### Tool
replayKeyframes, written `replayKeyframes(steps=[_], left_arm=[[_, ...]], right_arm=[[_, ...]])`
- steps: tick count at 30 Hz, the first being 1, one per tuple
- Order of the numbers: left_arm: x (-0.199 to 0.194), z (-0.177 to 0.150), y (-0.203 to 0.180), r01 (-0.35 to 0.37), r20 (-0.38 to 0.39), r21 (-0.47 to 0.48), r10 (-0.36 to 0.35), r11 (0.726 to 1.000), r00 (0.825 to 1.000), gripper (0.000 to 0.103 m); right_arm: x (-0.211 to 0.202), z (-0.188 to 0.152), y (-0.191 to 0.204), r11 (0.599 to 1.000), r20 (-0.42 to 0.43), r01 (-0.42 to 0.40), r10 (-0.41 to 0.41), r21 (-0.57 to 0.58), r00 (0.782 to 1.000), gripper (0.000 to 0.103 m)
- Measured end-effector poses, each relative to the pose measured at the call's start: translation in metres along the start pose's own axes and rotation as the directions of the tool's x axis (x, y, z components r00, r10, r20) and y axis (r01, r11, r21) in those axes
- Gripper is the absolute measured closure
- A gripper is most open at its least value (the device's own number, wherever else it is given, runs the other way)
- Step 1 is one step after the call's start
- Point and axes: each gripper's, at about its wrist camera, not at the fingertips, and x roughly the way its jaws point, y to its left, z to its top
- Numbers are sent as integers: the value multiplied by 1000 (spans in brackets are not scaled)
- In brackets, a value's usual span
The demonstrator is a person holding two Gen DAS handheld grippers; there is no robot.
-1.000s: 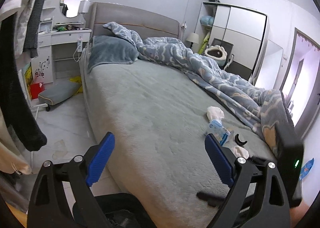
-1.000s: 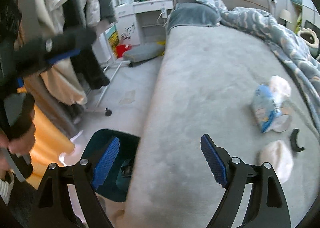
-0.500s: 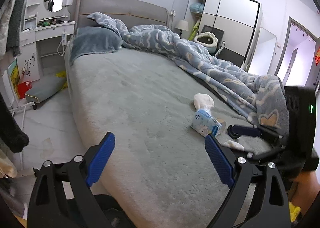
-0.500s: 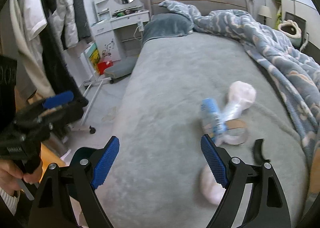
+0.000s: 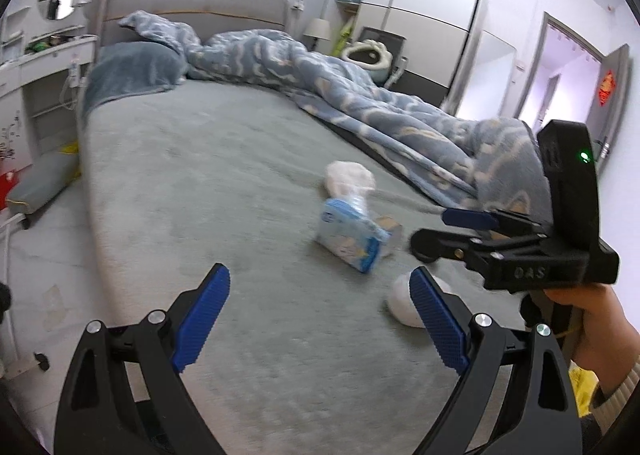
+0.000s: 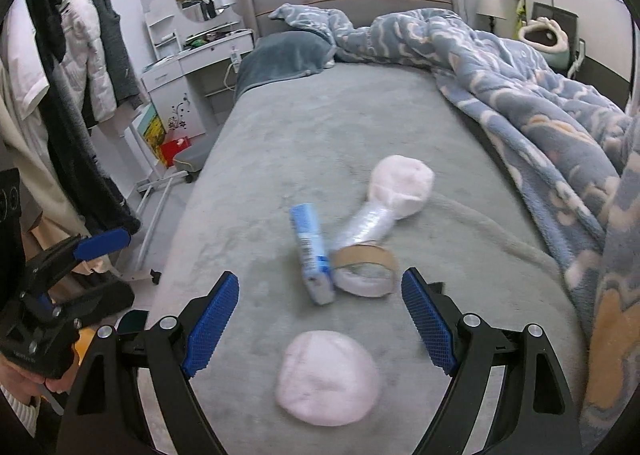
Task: Collect trash
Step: 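Grasp the white sock with the left tool while the right tool approaches the black clip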
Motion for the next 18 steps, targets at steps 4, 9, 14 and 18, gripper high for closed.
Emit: replayKeyframes(steps=[4,9,14,18], left_arm=[[20,-5,-16,46,-38,29,-45,998,998,10],[43,-11,-33,107,-90,54,-102,993,991,10],[66,-19,-53,160,-143,107,-144,981,979,9],[81,-26,-65,194,-177,121,-171,973,969,9]], right_arm=[[0,-3,-22,1000,-10,20,-20,24,1000,18],[1,-9,-49,997,-22,27,-26,72,999,18],[11,-12,-67,995,-50,38,-33,92,998,18],[17,-15,-72,995,-68,36,-30,90,997,18]])
